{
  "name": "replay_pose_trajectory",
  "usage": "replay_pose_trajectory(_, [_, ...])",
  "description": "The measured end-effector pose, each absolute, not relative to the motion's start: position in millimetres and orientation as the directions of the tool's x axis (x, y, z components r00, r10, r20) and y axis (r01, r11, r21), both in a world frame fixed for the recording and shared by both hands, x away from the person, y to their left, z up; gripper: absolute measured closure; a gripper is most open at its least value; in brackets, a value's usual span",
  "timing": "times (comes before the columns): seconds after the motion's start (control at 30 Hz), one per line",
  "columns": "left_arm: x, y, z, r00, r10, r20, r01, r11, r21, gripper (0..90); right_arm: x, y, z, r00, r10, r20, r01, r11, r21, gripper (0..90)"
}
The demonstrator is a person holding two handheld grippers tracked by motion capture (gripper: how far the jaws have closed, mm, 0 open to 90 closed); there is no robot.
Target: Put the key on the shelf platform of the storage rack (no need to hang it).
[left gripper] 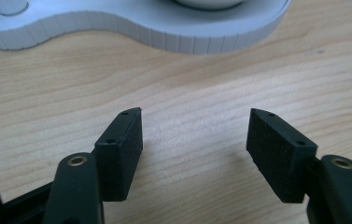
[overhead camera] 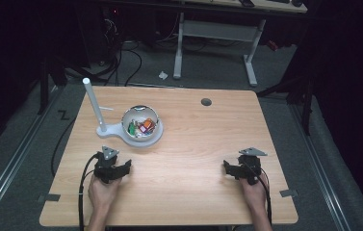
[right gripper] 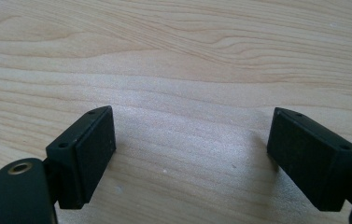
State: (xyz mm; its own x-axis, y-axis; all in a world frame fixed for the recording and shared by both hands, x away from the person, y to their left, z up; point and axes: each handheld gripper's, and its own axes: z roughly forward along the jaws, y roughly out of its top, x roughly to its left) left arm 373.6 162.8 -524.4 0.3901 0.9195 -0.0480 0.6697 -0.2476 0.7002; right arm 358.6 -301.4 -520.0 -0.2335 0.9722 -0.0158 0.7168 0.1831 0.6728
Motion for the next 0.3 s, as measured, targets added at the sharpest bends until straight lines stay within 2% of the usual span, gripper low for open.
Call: replay_pose_trajectory(0.3, [371.3, 162.2, -527.6, 0.386, 0.922, -0.035, 0.649, -0.244, 0.721, 33.8, 358.6, -301.4, -520.0, -0.233, 0.972, -0.016, 0.717, 0.183, 0.673, 15.5])
